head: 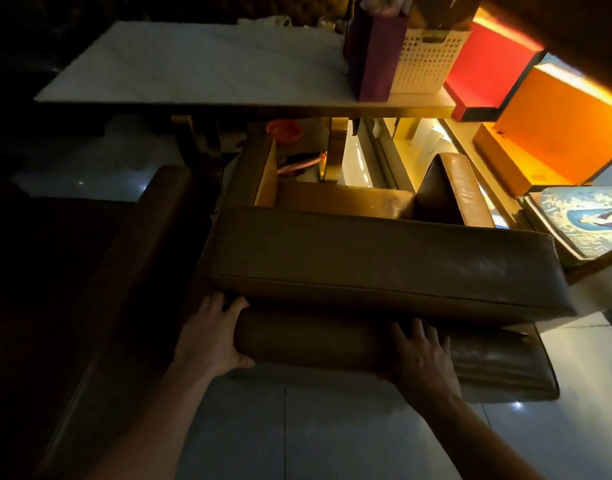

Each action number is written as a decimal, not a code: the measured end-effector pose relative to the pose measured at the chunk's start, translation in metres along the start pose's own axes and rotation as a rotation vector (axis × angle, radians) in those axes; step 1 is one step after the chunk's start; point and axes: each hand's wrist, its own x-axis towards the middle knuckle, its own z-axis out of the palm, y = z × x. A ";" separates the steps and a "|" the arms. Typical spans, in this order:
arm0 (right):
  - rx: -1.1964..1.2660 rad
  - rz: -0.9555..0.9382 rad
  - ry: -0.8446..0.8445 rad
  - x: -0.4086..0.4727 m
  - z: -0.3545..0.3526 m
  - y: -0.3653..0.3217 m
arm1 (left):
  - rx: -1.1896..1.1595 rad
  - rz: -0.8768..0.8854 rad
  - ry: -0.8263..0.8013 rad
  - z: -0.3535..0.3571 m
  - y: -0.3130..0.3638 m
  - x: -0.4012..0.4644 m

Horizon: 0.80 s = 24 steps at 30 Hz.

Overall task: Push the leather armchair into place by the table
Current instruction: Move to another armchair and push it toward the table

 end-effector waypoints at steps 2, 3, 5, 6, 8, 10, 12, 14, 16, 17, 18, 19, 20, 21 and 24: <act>0.013 -0.003 -0.030 -0.004 -0.002 0.002 | 0.003 -0.005 0.005 0.002 0.004 -0.007; 0.025 -0.006 -0.046 -0.007 -0.002 0.004 | 0.003 -0.007 0.007 0.004 0.007 -0.013; 0.044 -0.007 -0.072 -0.015 -0.003 0.010 | -0.004 -0.013 0.008 0.010 0.013 -0.026; 0.044 -0.008 -0.084 -0.020 -0.003 0.015 | -0.006 -0.014 0.006 0.014 0.017 -0.034; 0.053 -0.013 -0.106 -0.032 -0.002 0.025 | -0.007 -0.020 -0.001 0.021 0.026 -0.052; 0.063 -0.027 -0.102 -0.045 0.001 0.035 | -0.022 -0.026 0.000 0.028 0.037 -0.070; 0.063 -0.038 -0.100 -0.058 0.005 0.044 | -0.028 -0.032 0.007 0.033 0.046 -0.087; 0.057 -0.044 -0.109 -0.068 0.007 0.052 | -0.024 -0.046 0.002 0.038 0.055 -0.102; 0.062 -0.060 -0.107 -0.076 0.009 0.059 | -0.037 -0.064 0.003 0.044 0.062 -0.115; 0.069 -0.067 -0.096 -0.080 0.011 0.061 | -0.037 -0.069 0.007 0.046 0.065 -0.120; 0.075 -0.073 -0.095 -0.082 0.011 0.063 | -0.038 -0.071 0.007 0.047 0.067 -0.123; 0.079 -0.079 -0.103 -0.084 0.011 0.066 | -0.037 -0.072 0.002 0.048 0.069 -0.125; 0.083 -0.083 -0.107 -0.085 0.011 0.068 | -0.031 -0.076 -0.008 0.048 0.071 -0.127; 0.084 -0.090 -0.104 -0.085 0.011 0.069 | -0.029 -0.088 -0.019 0.049 0.072 -0.128; 0.086 -0.114 -0.110 -0.080 0.010 0.071 | -0.031 -0.111 -0.029 0.047 0.078 -0.127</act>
